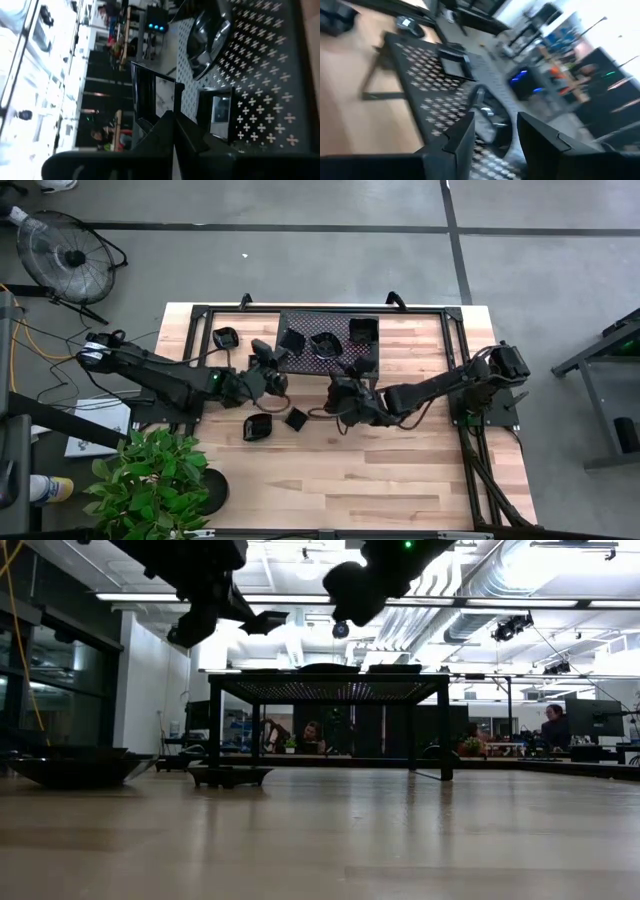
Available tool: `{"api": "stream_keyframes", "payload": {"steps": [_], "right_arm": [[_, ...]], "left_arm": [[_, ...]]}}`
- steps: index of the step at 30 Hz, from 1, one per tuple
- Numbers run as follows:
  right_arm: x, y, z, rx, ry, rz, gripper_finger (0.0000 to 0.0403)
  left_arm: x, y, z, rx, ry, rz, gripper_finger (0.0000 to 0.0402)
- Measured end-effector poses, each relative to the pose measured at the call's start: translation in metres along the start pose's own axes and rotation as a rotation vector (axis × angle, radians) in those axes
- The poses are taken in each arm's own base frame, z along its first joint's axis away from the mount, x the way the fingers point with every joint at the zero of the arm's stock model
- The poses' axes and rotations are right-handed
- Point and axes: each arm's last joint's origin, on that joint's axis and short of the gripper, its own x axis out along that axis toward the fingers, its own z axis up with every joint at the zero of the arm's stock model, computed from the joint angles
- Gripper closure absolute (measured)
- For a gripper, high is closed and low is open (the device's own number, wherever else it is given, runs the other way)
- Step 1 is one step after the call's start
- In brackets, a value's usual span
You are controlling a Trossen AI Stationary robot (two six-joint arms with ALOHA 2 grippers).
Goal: Pick & Place Mini shaped plates
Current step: Stack the square plate on the square plates on the shelf
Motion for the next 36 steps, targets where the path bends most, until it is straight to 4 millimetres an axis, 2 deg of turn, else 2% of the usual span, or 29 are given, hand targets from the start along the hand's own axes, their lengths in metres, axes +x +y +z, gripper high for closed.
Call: {"api": "stream_keyframes", "payload": {"steps": [7, 19, 26, 36], "right_arm": [[0.003, 0.003, 0.000, 0.185, 0.005, 0.157, 0.0261], [0.009, 0.001, 0.002, 0.236, -0.001, 0.227, 0.0260], [0.016, -0.001, 0.003, 0.254, 0.000, 0.268, 0.0261], [0.017, -0.001, 0.002, 0.245, 0.009, 0.308, 0.0261]], "left_arm": [[0.004, 0.001, -0.003, -0.097, 0.019, 0.005, 0.0401], [0.010, -0.005, -0.013, -0.113, 0.060, -0.068, 0.0401], [0.022, -0.008, -0.012, -0.012, 0.077, -0.095, 0.0401], [0.044, -0.010, 0.012, 0.048, 0.156, -0.119, 0.0401]]}}
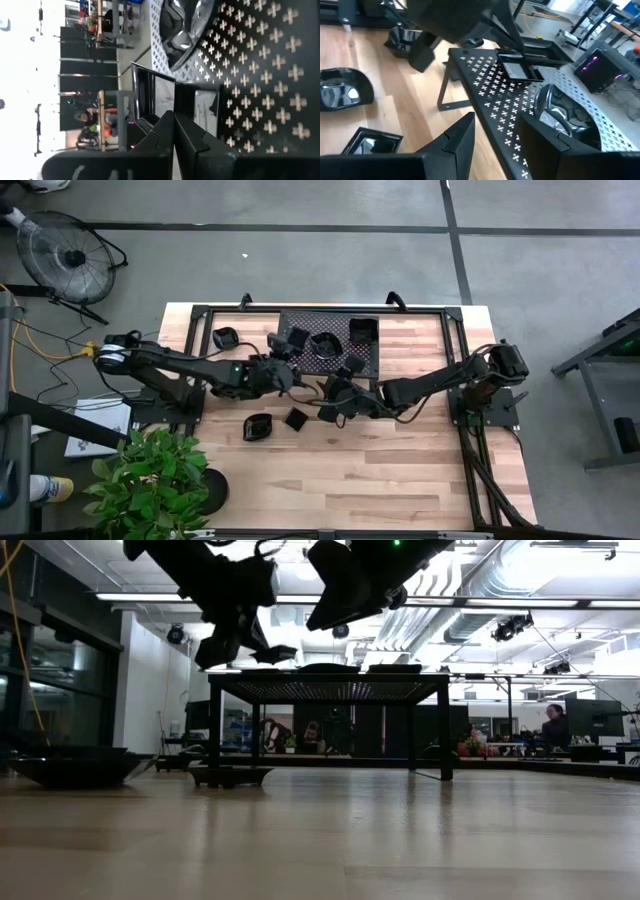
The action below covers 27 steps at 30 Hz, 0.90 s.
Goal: Pick & Place Mini shaped plates
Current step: Stack the square plate on the square plates on the shelf
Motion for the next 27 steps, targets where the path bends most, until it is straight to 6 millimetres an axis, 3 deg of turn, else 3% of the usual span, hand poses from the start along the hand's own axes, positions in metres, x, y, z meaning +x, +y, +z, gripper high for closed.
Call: {"api": "stream_keyframes", "payload": {"steps": [7, 27], "right_arm": [[-0.0007, 0.0006, -0.0027, -0.022, 0.021, 0.005, 0.0261], [-0.0008, 0.0005, -0.0037, -0.019, 0.029, 0.004, 0.0261]], "left_arm": [[0.0027, -0.0022, 0.0035, 0.000, 0.071, -0.051, 0.0401], [0.0026, -0.0048, 0.0025, -0.034, 0.064, -0.097, 0.0401]]}}
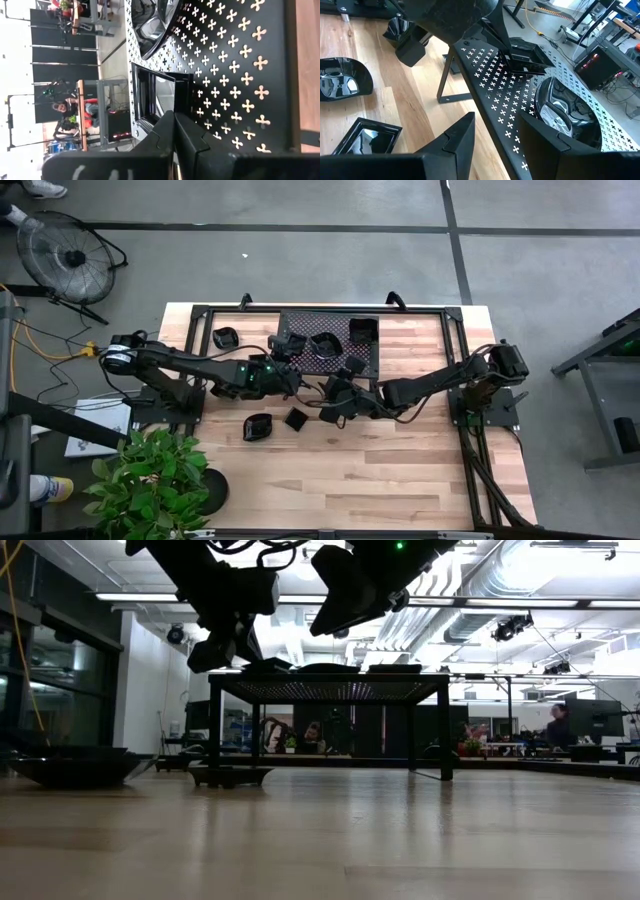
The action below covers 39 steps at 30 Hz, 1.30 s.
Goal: Pick & Place Mini shaped plates
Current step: Stack the square plate on the square plates on the shelf
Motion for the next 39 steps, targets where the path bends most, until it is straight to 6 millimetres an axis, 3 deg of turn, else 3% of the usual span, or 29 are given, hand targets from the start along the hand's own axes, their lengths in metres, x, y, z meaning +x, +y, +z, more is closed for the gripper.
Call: {"api": "stream_keyframes", "payload": {"steps": [19, 30, 39], "right_arm": [[0.0000, 0.0000, 0.0000, -0.003, 0.000, 0.000, 0.0261], [0.0000, 0.0001, 0.0000, -0.003, 0.000, 0.001, 0.0260], [0.0000, 0.0001, -0.0002, -0.004, 0.001, 0.001, 0.0260]], "left_arm": [[0.0000, -0.0017, -0.0015, 0.020, 0.000, -0.029, 0.0399], [-0.0001, -0.0011, -0.0018, 0.004, 0.009, -0.012, 0.0349], [-0.0002, -0.0012, -0.0015, 0.030, 0.006, -0.015, 0.0341]]}}
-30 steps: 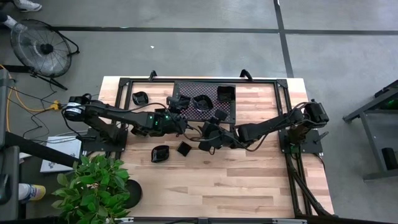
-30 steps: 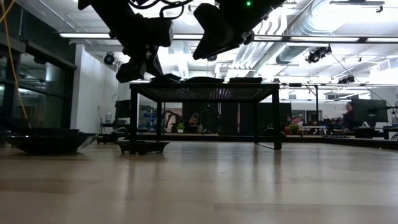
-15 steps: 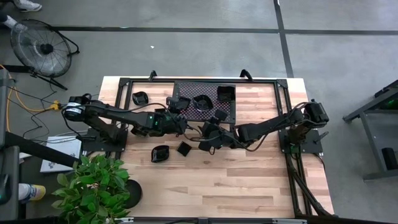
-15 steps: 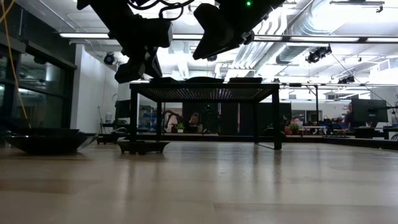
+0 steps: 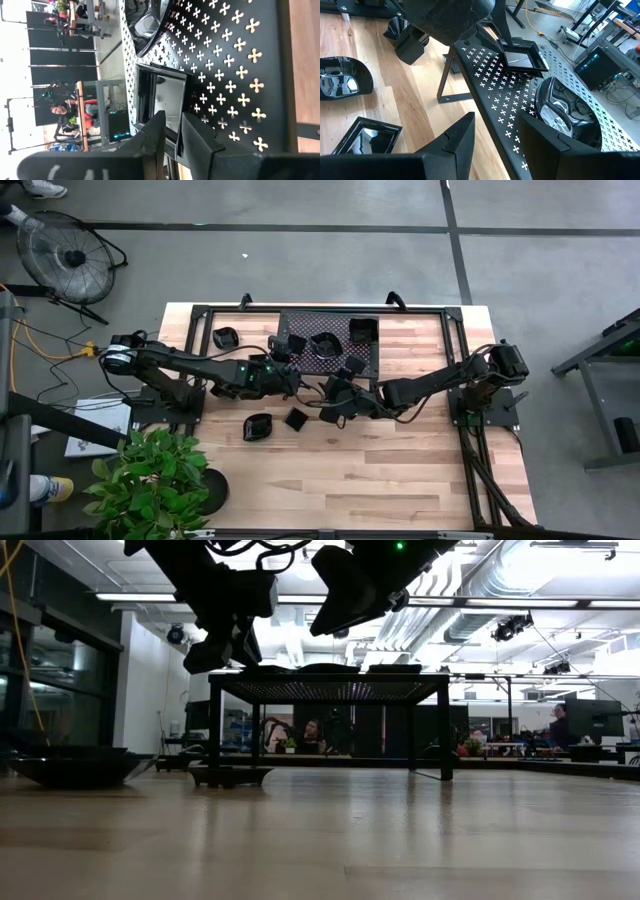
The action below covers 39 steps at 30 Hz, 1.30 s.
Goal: Pick & Place Mini shaped plates
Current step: Stack the square plate on the square plates on the shelf
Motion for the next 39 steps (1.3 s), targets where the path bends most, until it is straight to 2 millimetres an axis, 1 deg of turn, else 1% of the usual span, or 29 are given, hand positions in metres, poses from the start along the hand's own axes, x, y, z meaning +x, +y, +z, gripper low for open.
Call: {"api": "stream_keyframes", "payload": {"steps": [9, 18, 27, 36, 39], "right_arm": [[0.000, 0.000, 0.000, 0.000, 0.000, 0.001, 0.0261], [0.000, 0.000, -0.001, -0.006, 0.007, 0.001, 0.0261], [0.000, 0.001, -0.002, -0.008, 0.014, 0.021, 0.0261], [0.000, 0.001, -0.002, -0.008, 0.014, 0.022, 0.0261], [0.000, 0.001, -0.002, -0.007, 0.014, 0.024, 0.0260]], "left_arm": [[-0.001, 0.002, 0.000, 0.026, -0.003, -0.002, 0.0341], [-0.006, 0.013, 0.007, 0.038, -0.037, -0.032, 0.0341], [-0.007, 0.012, 0.006, 0.054, -0.041, -0.068, 0.0341], [-0.022, 0.009, 0.008, 0.070, -0.071, -0.047, 0.0341], [-0.027, 0.007, 0.010, 0.056, -0.089, -0.047, 0.0334]]}}
